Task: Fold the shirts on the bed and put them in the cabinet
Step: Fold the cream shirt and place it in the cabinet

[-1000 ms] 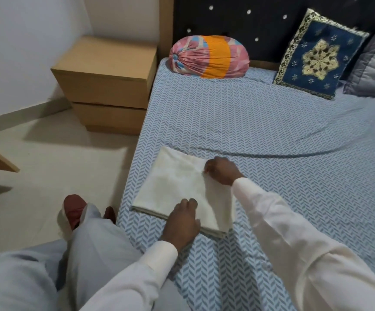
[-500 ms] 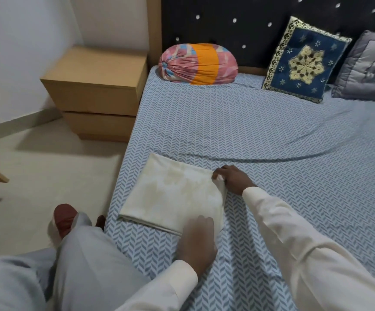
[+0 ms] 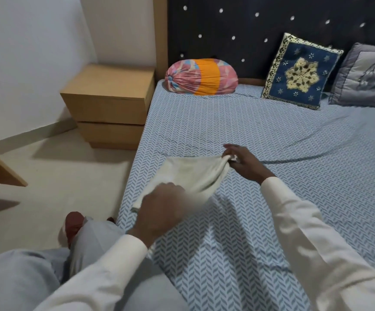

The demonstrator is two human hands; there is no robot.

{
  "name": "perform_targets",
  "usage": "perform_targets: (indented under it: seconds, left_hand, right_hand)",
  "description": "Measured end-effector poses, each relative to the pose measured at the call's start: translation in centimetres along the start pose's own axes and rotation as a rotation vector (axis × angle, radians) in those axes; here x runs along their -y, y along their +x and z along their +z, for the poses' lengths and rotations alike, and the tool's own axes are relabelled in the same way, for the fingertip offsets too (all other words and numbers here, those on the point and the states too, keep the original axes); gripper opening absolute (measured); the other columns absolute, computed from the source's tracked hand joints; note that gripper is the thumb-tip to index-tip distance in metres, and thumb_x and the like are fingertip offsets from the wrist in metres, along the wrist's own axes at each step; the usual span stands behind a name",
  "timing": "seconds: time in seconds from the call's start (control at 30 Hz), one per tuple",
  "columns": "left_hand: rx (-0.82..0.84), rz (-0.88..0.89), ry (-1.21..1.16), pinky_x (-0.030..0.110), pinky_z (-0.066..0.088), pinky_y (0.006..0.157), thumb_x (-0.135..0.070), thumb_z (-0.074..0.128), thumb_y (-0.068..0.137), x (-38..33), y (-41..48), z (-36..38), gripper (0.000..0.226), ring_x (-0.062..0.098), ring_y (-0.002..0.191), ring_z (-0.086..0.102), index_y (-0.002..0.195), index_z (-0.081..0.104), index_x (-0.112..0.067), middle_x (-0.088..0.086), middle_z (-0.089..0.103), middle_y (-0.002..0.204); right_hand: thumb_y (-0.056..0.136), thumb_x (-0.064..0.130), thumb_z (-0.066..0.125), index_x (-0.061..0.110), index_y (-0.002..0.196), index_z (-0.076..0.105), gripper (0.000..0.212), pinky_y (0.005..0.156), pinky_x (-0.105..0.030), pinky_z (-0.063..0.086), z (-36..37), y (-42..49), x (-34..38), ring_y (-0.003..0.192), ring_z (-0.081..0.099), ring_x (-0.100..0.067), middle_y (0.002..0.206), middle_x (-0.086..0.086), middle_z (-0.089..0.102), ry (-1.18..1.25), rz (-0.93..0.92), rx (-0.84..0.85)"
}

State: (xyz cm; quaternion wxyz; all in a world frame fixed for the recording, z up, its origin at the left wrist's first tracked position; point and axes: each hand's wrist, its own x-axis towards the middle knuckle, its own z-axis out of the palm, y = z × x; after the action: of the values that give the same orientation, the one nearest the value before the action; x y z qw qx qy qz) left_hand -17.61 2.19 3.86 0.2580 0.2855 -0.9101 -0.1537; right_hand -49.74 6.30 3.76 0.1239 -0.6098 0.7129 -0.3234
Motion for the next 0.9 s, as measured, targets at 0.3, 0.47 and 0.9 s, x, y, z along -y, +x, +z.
perform_targets:
  seconds: [0.3,0.47,0.9]
  left_hand:
    - [-0.146,-0.149,-0.596,0.016,0.049,0.067,-0.023,0.066,0.068,0.8,-1.3,-12.8,0.017,0.005,0.069,0.061,0.083,0.074,-0.029,-0.011,0.071,0.082]
    - [0.066,-0.342,-0.815,0.035,0.048,0.07,-0.029,0.071,0.076,2.7,0.9,-10.7,0.024,0.021,0.073,0.06,0.093,0.075,-0.013,0.024,0.068,0.087]
    - [0.598,-0.949,-0.281,0.042,0.056,0.084,-0.069,0.066,0.062,10.1,-1.2,7.8,0.083,0.033,0.098,0.066,0.117,0.057,-0.007,0.018,0.067,0.113]
  right_hand:
    - [0.079,-0.004,0.058,0.004,0.092,0.06,0.015,0.073,-0.022,0.041,-5.3,-9.0,13.0,0.084,0.053,-0.012,0.088,0.002,0.059,0.606,-0.078,-0.17]
    - [0.086,-0.011,0.057,0.001,0.091,0.06,0.014,0.063,-0.016,0.042,-3.7,-9.8,12.2,0.073,0.051,-0.01,0.079,-0.004,0.058,0.698,0.139,-0.165]
    - [0.083,0.054,0.07,0.009,0.128,0.046,0.068,0.073,-0.031,0.049,9.8,-13.7,2.5,0.111,0.058,-0.032,0.118,-0.01,0.054,0.268,1.033,-0.001]
